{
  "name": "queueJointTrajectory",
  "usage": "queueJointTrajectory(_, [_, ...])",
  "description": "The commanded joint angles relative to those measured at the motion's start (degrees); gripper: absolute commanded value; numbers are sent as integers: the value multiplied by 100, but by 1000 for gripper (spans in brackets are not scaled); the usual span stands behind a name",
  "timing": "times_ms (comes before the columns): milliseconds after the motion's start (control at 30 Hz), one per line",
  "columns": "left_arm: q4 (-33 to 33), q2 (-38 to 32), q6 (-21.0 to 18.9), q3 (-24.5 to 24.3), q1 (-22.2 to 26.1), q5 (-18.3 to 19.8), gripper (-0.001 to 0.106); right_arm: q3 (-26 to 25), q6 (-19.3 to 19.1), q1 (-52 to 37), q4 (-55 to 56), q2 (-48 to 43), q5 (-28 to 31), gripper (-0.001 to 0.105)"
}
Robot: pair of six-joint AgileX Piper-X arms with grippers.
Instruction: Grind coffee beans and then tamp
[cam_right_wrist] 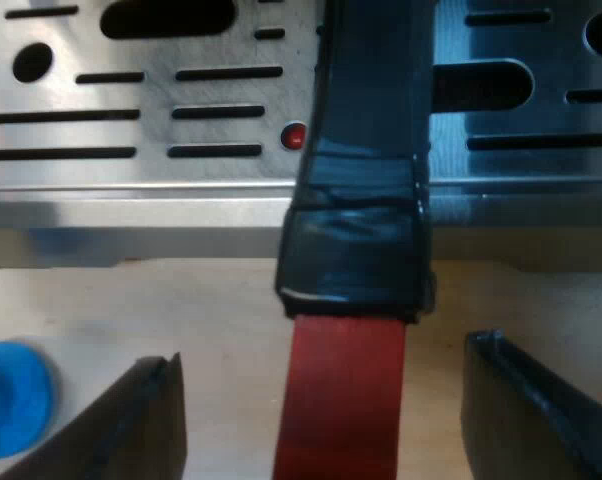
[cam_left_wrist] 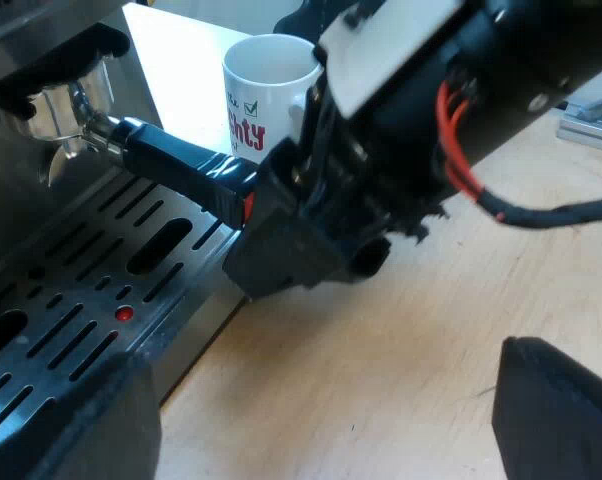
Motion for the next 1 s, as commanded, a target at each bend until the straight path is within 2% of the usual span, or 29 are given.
queueJointTrajectory(33, [-56,5,36,-16,-37,75,70,-41,-17,-81,-17,10,8,60])
queueJointTrajectory(1000, [-56,5,36,-16,-37,75,70,20,-45,-308,-153,227,-12,60])
